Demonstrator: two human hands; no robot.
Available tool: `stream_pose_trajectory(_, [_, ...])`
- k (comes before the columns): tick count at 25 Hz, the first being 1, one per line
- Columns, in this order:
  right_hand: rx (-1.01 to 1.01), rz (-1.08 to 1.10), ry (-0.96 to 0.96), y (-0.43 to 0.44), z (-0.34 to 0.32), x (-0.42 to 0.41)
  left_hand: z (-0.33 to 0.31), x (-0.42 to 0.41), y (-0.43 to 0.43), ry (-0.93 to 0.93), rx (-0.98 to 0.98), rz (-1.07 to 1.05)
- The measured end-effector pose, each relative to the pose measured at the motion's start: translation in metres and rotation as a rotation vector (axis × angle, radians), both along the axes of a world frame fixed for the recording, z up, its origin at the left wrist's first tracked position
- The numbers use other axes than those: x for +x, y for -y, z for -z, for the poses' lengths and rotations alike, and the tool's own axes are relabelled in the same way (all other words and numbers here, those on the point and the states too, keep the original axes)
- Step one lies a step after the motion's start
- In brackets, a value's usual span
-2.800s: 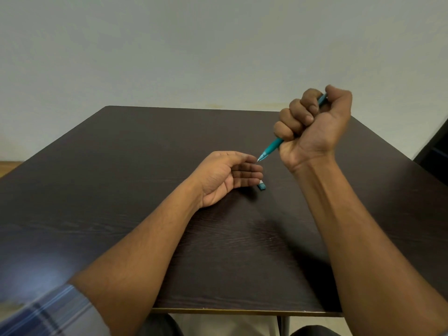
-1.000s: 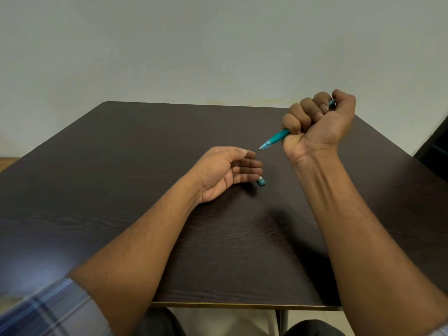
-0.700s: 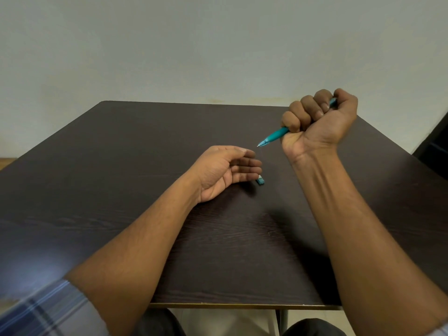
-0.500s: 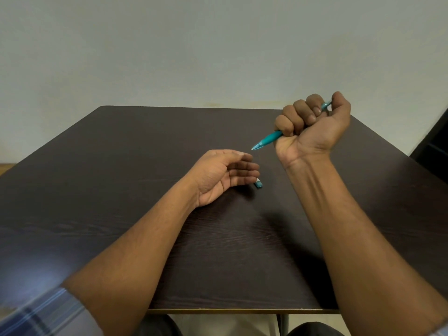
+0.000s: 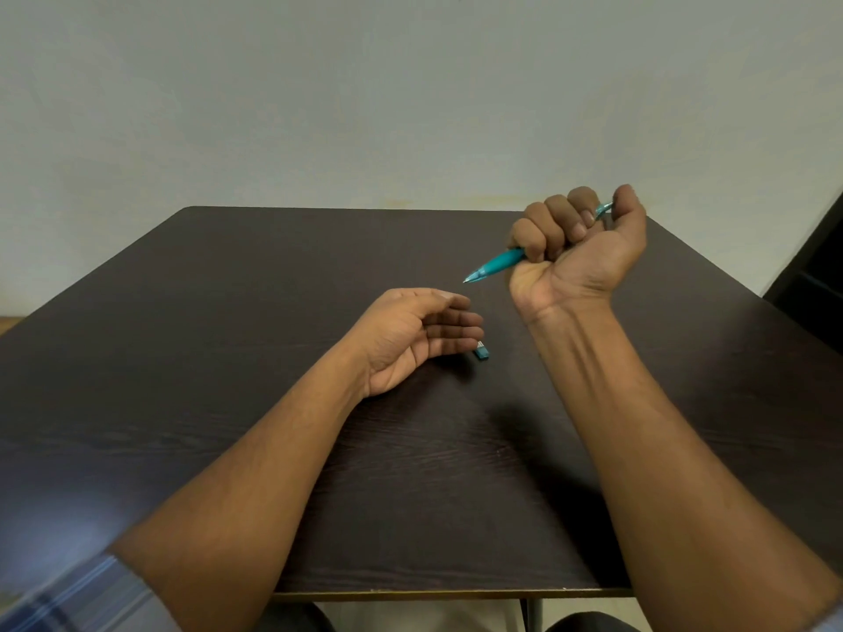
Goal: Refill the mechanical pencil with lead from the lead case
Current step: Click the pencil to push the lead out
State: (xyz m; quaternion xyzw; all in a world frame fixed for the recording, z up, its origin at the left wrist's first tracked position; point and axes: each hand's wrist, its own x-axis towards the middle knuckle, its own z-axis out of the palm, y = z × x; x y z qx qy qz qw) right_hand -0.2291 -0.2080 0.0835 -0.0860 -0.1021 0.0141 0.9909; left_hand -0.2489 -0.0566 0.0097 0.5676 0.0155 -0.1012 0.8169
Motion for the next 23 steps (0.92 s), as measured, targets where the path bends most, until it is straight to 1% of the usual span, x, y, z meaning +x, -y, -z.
stream_pose_trajectory(5, [0.036, -0.001, 0.035, 0.005, -0.006, -0.002, 0.0, 0.0, 0.0, 0.004, -0.005, -0.001])
stream_pose_trajectory(9, [0.06, 0.003, 0.016, 0.005, -0.003, -0.001, -0.001, -0.001, 0.001, 0.004, -0.007, -0.006])
stream_pose_trajectory(23, [-0.101, 0.017, 0.037, -0.005, 0.0, -0.003, -0.004, -0.003, 0.001, -0.004, -0.011, -0.01])
